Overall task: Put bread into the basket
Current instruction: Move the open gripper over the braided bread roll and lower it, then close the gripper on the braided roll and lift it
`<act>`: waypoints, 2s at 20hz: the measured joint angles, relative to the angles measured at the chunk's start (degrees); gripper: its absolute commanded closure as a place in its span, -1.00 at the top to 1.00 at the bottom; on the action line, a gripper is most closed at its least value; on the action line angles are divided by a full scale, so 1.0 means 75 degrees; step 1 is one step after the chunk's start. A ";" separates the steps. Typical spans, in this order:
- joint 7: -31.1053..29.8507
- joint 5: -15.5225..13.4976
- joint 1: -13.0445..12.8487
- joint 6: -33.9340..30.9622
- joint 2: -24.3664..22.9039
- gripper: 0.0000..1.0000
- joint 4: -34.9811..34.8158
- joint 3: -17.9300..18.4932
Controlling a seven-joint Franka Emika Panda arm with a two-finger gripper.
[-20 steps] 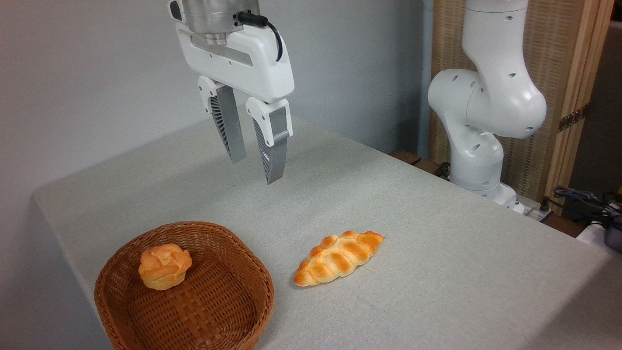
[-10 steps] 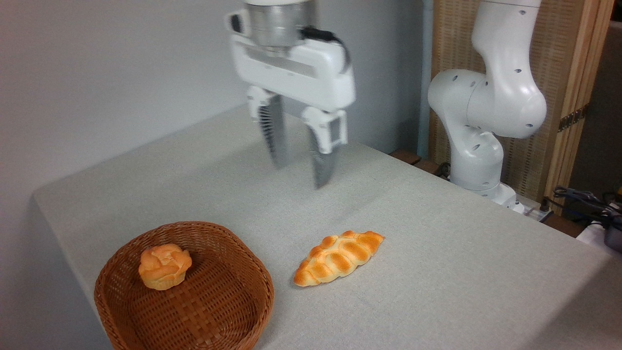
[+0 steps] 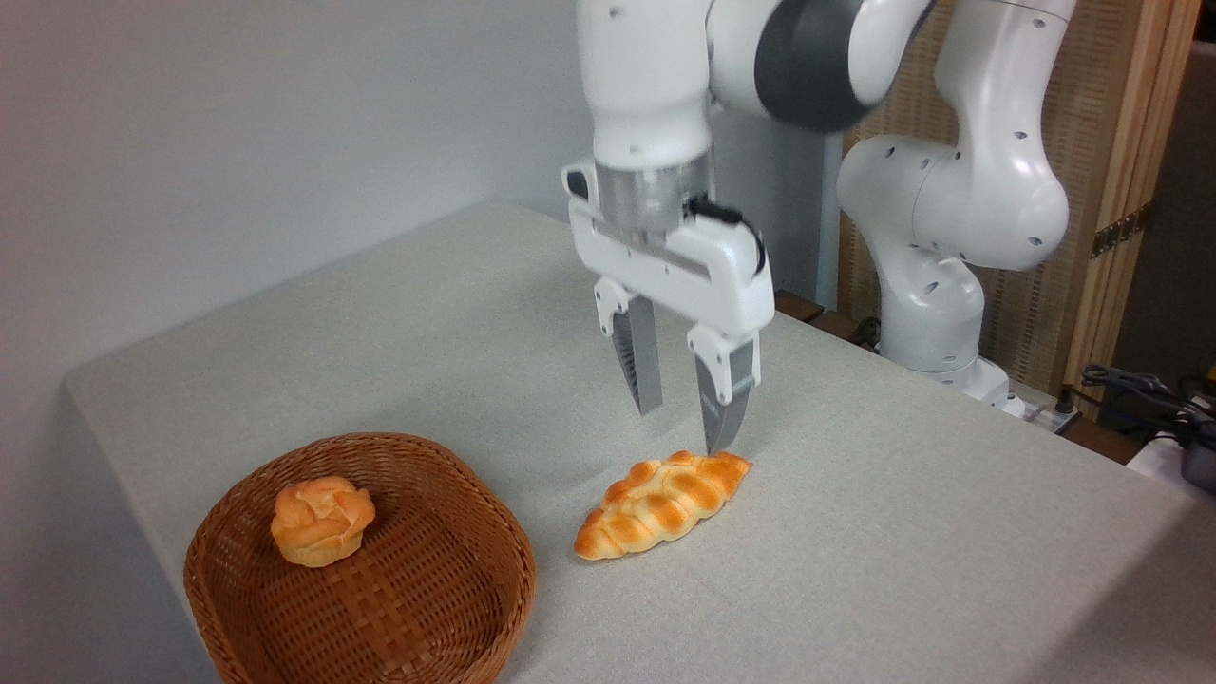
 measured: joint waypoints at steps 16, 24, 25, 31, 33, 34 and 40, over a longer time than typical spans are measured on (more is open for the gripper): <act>0.0790 0.0130 -0.1264 0.0752 0.0816 1.00 -0.0180 0.1336; 0.0793 0.0130 -0.1354 0.0952 0.0995 -0.01 -0.0180 0.1381; 0.0798 0.0130 -0.1369 0.0963 0.1009 -0.02 -0.0180 0.1381; 0.0804 0.0143 -0.1425 0.0973 0.1048 -0.07 -0.0180 0.1383; 0.0806 0.0144 -0.1427 0.0973 0.1048 -0.06 -0.0180 0.1385; 0.0808 0.0145 -0.1428 0.0974 0.1048 -0.07 -0.0179 0.1386; 0.0809 0.0145 -0.1429 0.0974 0.1048 -0.07 -0.0177 0.1389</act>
